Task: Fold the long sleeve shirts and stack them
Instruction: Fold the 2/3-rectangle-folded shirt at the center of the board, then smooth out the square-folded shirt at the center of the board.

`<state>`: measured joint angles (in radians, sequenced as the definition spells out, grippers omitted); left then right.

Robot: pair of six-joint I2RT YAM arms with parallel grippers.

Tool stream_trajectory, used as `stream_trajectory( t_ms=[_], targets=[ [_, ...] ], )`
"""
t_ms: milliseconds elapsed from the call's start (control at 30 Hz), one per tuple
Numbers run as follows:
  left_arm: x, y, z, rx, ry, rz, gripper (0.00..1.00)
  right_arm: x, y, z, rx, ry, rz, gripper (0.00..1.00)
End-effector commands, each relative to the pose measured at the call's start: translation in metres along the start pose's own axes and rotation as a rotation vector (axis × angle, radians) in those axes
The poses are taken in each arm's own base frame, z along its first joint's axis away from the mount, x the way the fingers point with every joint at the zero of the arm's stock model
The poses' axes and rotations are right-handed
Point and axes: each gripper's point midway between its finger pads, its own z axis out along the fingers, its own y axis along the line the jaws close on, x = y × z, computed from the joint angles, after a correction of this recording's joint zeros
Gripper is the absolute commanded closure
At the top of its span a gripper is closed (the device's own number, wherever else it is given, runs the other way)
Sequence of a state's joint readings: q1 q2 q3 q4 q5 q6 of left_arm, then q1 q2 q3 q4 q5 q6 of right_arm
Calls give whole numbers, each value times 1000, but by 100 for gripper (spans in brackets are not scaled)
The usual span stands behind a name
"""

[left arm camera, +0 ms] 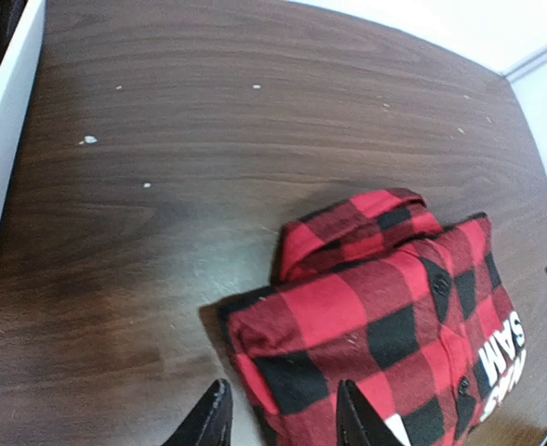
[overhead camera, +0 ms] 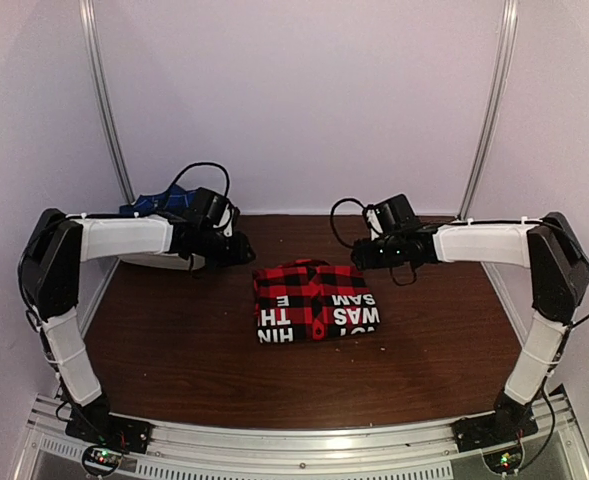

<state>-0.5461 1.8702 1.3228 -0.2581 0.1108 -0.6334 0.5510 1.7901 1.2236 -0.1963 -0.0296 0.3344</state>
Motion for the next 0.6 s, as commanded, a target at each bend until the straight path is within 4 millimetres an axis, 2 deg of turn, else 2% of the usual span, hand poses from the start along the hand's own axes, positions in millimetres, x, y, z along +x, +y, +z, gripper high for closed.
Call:
stream_trajectory(
  t_ms=[0, 100, 233, 333, 367, 433, 567],
  targets=[
    [29, -39, -19, 45, 30, 66, 64, 7, 44, -7, -24, 14, -124, 39],
    [52, -62, -16, 105, 68, 64, 70, 14, 67, 5, -61, 37, -152, 39],
    [72, -74, -1, 144, 110, 55, 76, 21, 85, 32, -96, 76, -164, 39],
    [85, -74, 12, 157, 146, 50, 79, 21, 90, 56, -87, 96, -168, 39],
    [90, -71, 16, 148, 158, 49, 80, 14, 92, 62, -84, 88, -169, 39],
    [98, -65, 22, 132, 181, 47, 81, 16, 93, 78, -74, 107, -170, 39],
    [115, -51, 29, 96, 220, 44, 82, 21, 82, 113, -45, 150, -137, 39]
  ],
)
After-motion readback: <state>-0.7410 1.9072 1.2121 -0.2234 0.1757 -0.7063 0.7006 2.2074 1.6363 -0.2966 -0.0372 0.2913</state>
